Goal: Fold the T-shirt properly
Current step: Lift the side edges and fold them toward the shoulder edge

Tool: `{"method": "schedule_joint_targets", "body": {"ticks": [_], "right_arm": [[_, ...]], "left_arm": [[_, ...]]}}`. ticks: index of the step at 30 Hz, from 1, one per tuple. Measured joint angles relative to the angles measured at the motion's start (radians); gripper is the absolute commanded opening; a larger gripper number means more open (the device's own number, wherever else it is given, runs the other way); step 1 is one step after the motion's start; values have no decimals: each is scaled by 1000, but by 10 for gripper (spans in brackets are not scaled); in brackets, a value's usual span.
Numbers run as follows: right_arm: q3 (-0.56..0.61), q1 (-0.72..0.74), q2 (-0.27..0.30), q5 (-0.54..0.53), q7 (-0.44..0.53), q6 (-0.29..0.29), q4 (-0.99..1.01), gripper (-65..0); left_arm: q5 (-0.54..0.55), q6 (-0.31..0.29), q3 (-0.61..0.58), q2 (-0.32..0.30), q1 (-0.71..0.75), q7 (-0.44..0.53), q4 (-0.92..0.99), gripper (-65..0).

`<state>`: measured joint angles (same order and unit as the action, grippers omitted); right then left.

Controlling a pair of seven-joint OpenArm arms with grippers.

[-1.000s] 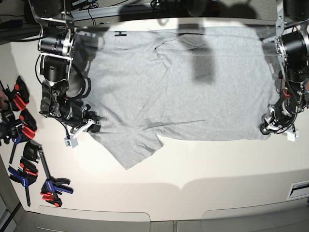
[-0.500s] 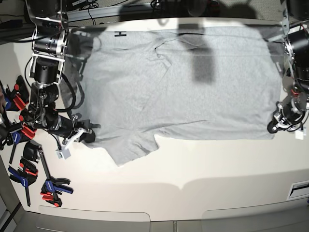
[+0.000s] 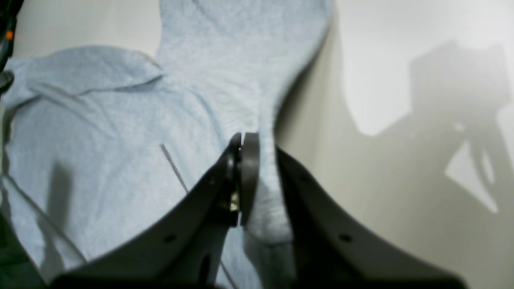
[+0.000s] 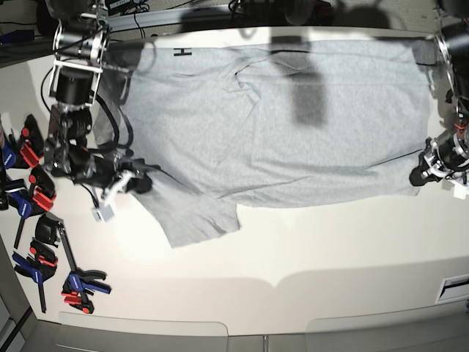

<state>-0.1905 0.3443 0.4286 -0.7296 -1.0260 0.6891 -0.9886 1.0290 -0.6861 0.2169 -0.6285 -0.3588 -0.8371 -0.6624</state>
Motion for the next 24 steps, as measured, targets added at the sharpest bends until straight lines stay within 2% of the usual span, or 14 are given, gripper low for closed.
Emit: {"method": "schedule_joint_targets", "body": {"ticks": [6,9,14,16,24], "right_arm": [[-181,-119,-2,-167,-135,0,-145,-650],[-283,-157,-5,-223,-203,0,-199,-650],[-409,-225,-7,-274,-249,0,-218,-650],[-435,-261,-9,-320,-259,0,-218,-650],[-458,-383,-12,-336,-268,0,-218,-650]], "left_arm": [[-6,0,9,2,128,-18,-195,-650],[-3,0,55,3,175,-27,-247,-650],[0,-1,165,3,250,-32,-283,-650],[0,-4,199,3,276,-51,-285,-650],[29,-3,214,8,342,-106,-285,-650]]}}
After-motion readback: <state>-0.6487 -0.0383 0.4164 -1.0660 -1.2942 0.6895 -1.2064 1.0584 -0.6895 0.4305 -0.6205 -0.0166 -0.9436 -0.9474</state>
